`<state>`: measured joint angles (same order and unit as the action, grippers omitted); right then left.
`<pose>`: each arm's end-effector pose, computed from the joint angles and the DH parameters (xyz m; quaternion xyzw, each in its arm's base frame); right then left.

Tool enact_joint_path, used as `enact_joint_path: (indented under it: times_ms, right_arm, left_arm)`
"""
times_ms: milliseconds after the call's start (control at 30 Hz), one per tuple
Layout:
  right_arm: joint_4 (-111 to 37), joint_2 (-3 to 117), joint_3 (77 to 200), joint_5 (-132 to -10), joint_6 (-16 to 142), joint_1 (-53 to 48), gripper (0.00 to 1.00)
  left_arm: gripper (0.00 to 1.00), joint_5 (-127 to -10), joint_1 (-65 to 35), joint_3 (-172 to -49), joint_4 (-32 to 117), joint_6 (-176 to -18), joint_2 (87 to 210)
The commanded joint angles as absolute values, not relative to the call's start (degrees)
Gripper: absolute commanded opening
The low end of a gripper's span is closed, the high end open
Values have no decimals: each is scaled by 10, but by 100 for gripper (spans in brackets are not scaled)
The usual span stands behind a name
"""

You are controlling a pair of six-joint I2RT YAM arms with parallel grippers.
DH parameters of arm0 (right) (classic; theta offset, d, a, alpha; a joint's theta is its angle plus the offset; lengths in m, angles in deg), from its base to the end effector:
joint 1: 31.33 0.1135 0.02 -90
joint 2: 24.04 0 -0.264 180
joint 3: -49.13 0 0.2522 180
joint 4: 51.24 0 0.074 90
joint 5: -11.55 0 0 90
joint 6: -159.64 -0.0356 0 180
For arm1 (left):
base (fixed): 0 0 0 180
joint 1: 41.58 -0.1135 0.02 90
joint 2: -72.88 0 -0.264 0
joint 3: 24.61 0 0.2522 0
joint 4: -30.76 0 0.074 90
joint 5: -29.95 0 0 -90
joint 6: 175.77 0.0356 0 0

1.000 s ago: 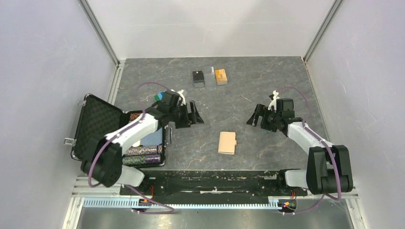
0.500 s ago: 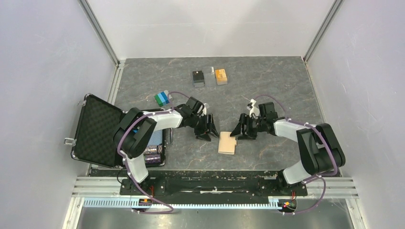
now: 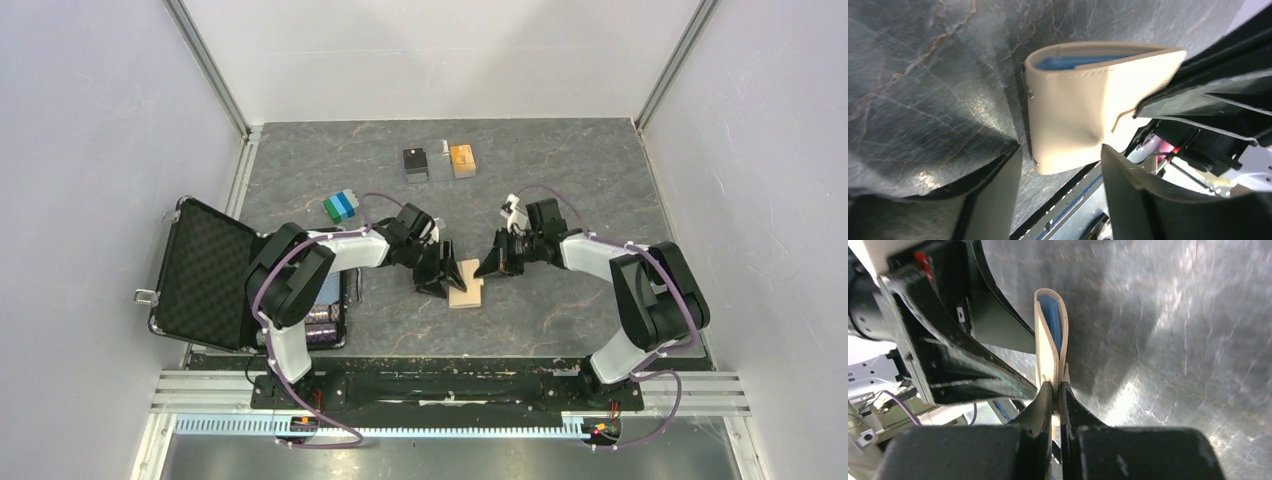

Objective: Put the credit cards into the card holder
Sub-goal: Pick up the card holder from the center of the board, then place the card holder at the center of the board.

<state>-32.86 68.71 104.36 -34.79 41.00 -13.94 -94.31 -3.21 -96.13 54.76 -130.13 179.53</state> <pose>0.2681 0.1097 0.1410 -0.0215 0.8939 0.4336 0.1115 0.2659 -0.2361 0.1325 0.0302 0.9240 -0.3812 0.0033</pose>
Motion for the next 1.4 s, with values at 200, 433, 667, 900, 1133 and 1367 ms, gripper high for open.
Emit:
enact_joint_path:
  times_ms: [200,433,667,900,1133,1367]
  right_arm:
    - [-7,707,1337,-549,625,-109,0]
    - [58,727,1369,-742,685,-4,16]
    - [0,692,1315,-725,680,73,51]
    - [-52,675,1293,-642,624,64,62]
    - [-61,670,1252,-597,614,-70,66]
    - [-103,689,1149,-486,602,-175,63]
  left_arm:
    - [84,-723,-31,-1024,701,-1201,1652]
    - [93,-639,-32,-1021,736,-1192,1596]
    - [96,-622,-34,-995,735,-1218,1578]
    - [97,-627,-37,-979,732,-1229,1576]
    - [96,-721,-37,-956,659,-1258,1610]
    - [83,-810,-37,-954,544,-1318,1704]
